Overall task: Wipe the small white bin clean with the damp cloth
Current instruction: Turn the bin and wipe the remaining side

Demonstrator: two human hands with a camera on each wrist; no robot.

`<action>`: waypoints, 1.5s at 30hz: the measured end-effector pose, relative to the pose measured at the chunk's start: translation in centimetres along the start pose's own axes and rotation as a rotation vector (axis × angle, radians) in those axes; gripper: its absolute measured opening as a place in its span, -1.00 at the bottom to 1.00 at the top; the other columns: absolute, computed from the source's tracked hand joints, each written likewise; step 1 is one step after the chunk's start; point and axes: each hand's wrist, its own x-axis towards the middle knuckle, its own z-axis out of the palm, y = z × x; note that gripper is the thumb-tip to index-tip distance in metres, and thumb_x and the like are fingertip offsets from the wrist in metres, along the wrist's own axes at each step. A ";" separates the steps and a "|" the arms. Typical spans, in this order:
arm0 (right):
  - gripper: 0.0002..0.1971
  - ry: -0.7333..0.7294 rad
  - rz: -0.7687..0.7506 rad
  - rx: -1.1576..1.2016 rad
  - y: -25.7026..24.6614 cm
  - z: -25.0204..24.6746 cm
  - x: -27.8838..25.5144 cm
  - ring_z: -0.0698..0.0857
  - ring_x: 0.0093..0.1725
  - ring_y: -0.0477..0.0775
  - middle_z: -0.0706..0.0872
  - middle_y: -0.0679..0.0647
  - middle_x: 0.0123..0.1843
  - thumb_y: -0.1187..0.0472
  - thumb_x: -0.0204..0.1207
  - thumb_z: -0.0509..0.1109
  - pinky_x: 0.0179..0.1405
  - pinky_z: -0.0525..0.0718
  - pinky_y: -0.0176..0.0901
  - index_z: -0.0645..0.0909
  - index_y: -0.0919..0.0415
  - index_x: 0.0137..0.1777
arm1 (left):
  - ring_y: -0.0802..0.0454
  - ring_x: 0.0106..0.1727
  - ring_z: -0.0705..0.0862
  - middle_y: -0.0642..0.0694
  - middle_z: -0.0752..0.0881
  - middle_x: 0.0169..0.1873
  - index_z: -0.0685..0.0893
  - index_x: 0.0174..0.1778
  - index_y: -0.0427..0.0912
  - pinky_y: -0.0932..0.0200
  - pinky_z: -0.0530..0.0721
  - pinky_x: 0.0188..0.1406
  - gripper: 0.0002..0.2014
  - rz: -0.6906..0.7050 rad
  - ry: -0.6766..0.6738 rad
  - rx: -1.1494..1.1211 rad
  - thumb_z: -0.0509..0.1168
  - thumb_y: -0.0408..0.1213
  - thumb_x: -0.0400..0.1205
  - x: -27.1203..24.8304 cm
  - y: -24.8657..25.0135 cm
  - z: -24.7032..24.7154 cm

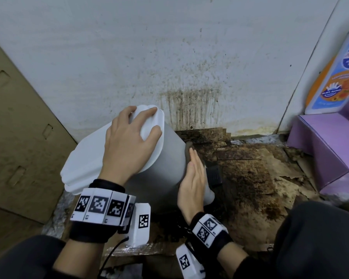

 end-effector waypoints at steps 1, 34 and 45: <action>-0.43 -0.034 -0.021 0.015 -1.5 0.2 0.0 0.17 0.79 -0.25 0.27 -0.21 0.80 -0.10 0.77 -0.22 0.83 0.08 0.06 0.22 -0.19 0.75 | -0.06 0.60 0.32 0.06 0.36 0.60 0.45 0.56 0.41 -0.09 0.26 0.60 -0.45 -0.002 -0.002 0.002 0.06 0.19 0.60 0.0 0.1 0.0; -0.39 -0.264 0.106 0.155 -4.1 -0.9 4.7 0.24 0.77 -0.15 0.29 -0.21 0.78 -0.28 0.71 -0.09 0.80 0.21 0.17 0.30 -0.28 0.75 | -0.03 0.61 0.31 0.05 0.35 0.60 0.45 0.56 0.40 -0.08 0.27 0.60 -0.45 0.028 0.002 0.046 0.07 0.20 0.60 -0.5 1.1 0.9; -0.45 -0.170 -0.266 -0.042 -1.9 -1.0 1.6 0.15 0.81 -0.23 0.26 -0.13 0.83 -0.01 0.86 -0.07 0.81 0.14 -0.13 0.24 0.01 0.82 | -0.05 0.61 0.32 0.05 0.37 0.60 0.46 0.55 0.41 -0.10 0.28 0.62 -0.46 0.004 -0.011 0.010 0.08 0.20 0.59 0.0 0.5 0.3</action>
